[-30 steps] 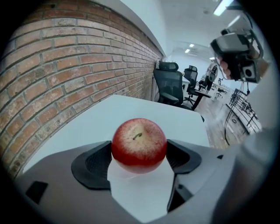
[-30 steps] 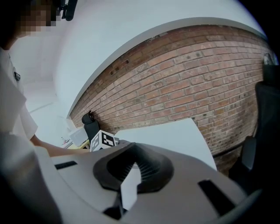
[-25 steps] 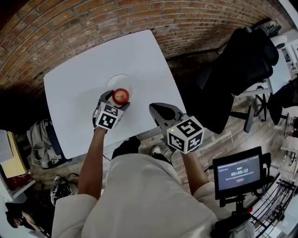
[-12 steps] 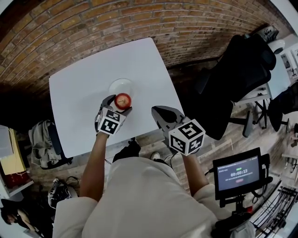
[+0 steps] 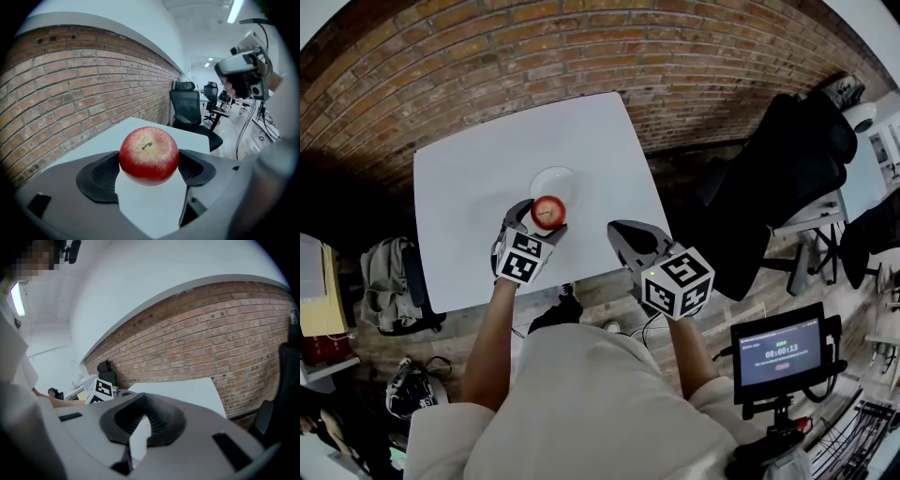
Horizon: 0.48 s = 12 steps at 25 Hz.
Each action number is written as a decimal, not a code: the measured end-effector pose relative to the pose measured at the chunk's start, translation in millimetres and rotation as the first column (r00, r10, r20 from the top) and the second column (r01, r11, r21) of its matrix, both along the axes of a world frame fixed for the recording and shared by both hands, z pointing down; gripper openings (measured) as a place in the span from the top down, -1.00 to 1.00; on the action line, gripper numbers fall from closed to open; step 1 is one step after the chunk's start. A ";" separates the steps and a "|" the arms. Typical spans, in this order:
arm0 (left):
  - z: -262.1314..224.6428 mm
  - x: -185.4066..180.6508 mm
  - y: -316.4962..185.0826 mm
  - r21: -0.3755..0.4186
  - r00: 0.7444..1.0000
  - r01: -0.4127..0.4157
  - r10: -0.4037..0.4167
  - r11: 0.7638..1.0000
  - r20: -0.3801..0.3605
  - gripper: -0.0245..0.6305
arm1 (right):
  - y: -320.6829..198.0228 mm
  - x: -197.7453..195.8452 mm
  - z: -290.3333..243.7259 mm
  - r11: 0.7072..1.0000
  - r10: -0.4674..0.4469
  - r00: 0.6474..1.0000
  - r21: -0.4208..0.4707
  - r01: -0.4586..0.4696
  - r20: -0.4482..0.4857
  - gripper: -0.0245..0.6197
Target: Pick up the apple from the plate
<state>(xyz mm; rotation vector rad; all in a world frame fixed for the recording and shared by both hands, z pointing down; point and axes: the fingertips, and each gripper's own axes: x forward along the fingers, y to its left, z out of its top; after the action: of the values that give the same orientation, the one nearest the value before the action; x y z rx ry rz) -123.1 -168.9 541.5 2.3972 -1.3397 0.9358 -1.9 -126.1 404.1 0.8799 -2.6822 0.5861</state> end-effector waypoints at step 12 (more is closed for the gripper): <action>-81.8 -12.3 23.1 0.183 0.993 0.095 -0.079 0.978 -0.093 -0.27 | 9.0 -19.5 -23.1 0.995 -0.078 0.997 0.059 0.078 0.010 0.92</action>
<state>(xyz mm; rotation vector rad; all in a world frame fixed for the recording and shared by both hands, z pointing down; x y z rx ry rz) -135.4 -145.8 459.7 2.4589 -1.5497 0.7046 -21.4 -117.1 381.0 0.7846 -2.7430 0.4995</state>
